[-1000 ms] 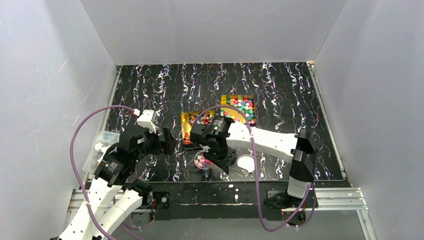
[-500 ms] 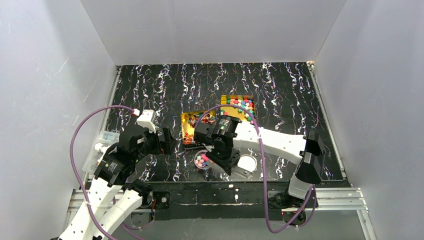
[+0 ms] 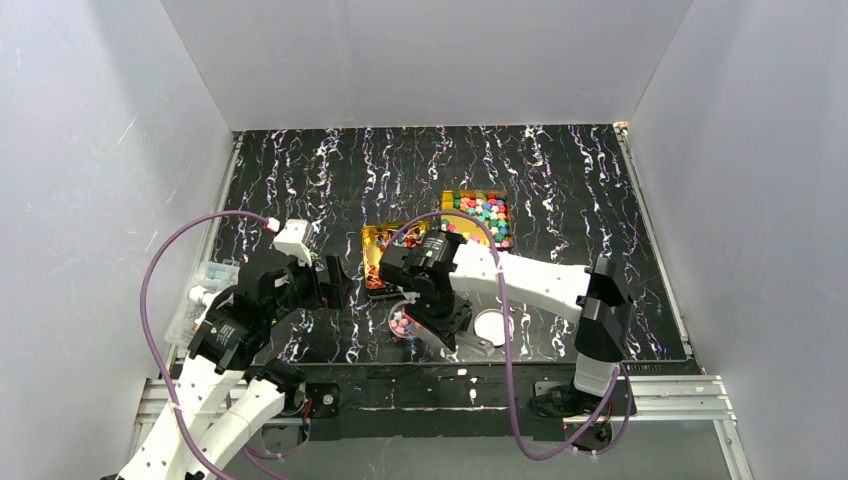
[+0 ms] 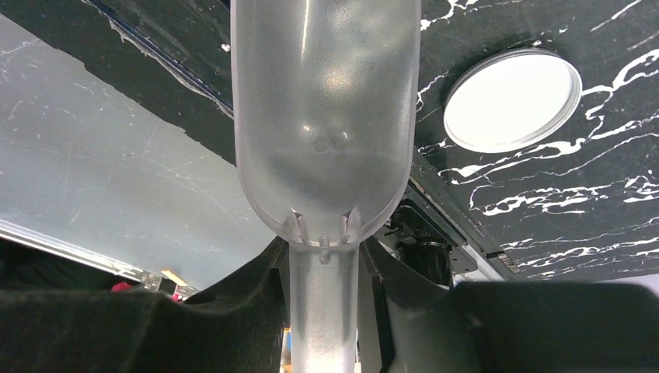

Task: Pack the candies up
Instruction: Scoop the fake candies from the storage box.

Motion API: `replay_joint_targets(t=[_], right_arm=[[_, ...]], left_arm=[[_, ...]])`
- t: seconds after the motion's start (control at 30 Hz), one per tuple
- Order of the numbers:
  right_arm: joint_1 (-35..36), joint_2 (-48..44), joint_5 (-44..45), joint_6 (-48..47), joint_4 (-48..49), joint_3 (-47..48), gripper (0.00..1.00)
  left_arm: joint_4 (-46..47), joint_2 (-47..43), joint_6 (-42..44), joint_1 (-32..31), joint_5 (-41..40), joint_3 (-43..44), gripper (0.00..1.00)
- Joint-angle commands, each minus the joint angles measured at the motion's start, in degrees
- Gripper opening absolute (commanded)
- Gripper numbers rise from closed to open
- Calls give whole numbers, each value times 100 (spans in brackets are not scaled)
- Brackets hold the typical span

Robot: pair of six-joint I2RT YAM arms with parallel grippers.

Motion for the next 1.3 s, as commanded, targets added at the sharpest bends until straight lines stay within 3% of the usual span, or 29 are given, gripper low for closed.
replay_joint_targets(t=[0.0, 0.07, 0.13, 0.2, 0.4, 0.6, 0.9, 1.27], right_arm=[[-120, 157, -232, -161, -49, 342, 1], [-107, 301, -545, -300, -96, 490, 1], [-150, 285, -159, -231, -104, 434, 1], [-175, 335, -456, -248, -122, 574, 1], [-230, 100, -284, -168, -112, 369, 1], [-362, -461, 499, -57, -101, 256, 1], [-1054, -878, 1707, -318, -86, 428, 1], [-2257, -456, 2573, -1022, 162, 698, 1]], left_arm=[[-33, -26, 6, 42, 56, -18, 98], [-33, -29, 6, 44, 56, -16, 98], [-35, -27, 6, 44, 56, -16, 98], [-34, -33, 6, 44, 56, -24, 98], [-33, -8, 9, 44, 56, -25, 98], [-24, 72, 15, 48, 56, -25, 98], [-15, 229, 19, 49, 255, -34, 98], [-20, 411, 41, 50, 302, -34, 98]])
